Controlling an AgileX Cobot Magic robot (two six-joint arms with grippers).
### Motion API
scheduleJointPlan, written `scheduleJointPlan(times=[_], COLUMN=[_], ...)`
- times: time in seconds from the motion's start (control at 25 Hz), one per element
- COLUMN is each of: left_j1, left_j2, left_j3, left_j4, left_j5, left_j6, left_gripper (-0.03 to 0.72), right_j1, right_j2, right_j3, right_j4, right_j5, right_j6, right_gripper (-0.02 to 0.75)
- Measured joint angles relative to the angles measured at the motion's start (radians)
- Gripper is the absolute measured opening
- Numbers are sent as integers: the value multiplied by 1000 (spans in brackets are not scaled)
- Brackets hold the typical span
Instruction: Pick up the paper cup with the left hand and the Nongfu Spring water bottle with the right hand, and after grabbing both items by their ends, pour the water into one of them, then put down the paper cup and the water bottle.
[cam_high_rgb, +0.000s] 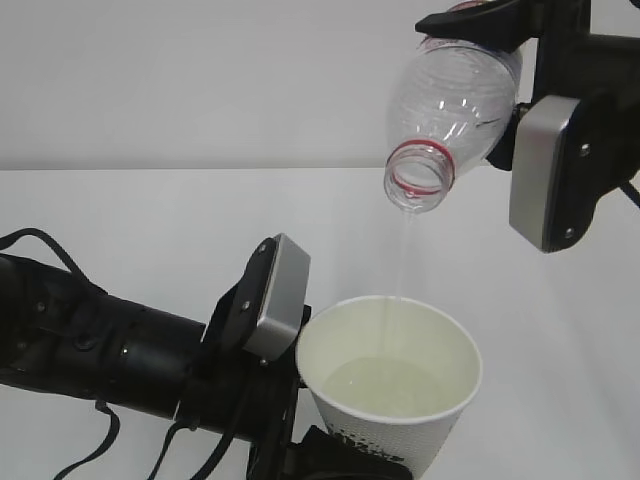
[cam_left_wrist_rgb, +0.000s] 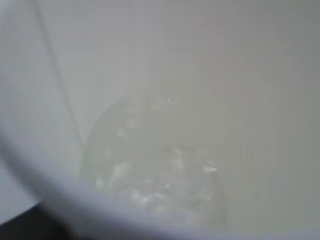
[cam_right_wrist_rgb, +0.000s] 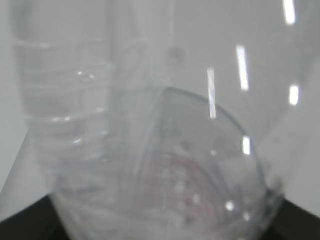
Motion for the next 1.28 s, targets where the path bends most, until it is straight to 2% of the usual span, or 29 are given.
scheduleJointPlan(times=[1.28], left_j1=[0], left_j2=[0], left_j3=[0], left_j4=[0], left_j5=[0], left_j6=[0], left_gripper=[508], right_j1=[0], right_j2=[0], right_j3=[-2], right_j4=[4], right_j5=[1], right_j6=[-24], right_gripper=[485])
